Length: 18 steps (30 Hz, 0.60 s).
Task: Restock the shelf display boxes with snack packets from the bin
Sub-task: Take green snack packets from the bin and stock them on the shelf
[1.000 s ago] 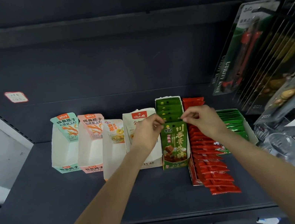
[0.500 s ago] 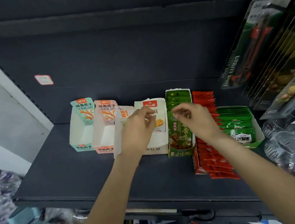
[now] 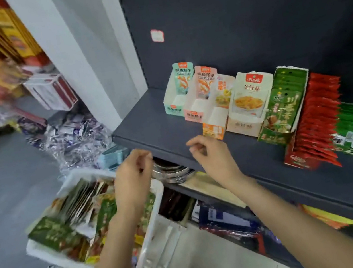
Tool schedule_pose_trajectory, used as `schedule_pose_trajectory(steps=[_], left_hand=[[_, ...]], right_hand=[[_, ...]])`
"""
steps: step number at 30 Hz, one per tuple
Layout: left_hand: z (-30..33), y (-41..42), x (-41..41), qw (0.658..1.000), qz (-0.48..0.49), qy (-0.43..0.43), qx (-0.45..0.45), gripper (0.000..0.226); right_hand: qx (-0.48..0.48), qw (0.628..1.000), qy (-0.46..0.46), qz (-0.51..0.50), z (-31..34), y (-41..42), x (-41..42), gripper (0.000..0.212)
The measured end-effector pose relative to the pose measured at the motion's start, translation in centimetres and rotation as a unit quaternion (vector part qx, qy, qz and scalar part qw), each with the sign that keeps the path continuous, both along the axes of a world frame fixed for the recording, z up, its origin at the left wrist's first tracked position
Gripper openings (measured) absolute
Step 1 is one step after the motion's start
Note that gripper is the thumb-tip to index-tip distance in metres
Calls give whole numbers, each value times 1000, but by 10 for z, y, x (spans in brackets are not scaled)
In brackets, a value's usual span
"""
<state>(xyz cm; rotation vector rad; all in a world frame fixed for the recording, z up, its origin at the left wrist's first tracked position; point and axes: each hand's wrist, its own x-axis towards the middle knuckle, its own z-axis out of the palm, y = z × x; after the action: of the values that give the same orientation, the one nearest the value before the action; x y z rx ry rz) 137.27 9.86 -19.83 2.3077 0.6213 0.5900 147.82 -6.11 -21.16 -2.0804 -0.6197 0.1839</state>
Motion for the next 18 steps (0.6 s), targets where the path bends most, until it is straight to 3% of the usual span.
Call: schedule_pose_trajectory(steps=[8, 13, 18], left_hand=[[-43, 117, -101, 997, 31, 62, -39, 8], [-76, 189, -122, 988, -44, 137, -61, 19], [-98, 222, -126, 971, -107, 195, -90, 33]], right_hand=[[-37, 997, 42, 45, -38, 120, -85, 21], [-28, 993, 111, -30, -77, 181, -127, 19], [-83, 979, 168, -79, -105, 213, -153, 28]])
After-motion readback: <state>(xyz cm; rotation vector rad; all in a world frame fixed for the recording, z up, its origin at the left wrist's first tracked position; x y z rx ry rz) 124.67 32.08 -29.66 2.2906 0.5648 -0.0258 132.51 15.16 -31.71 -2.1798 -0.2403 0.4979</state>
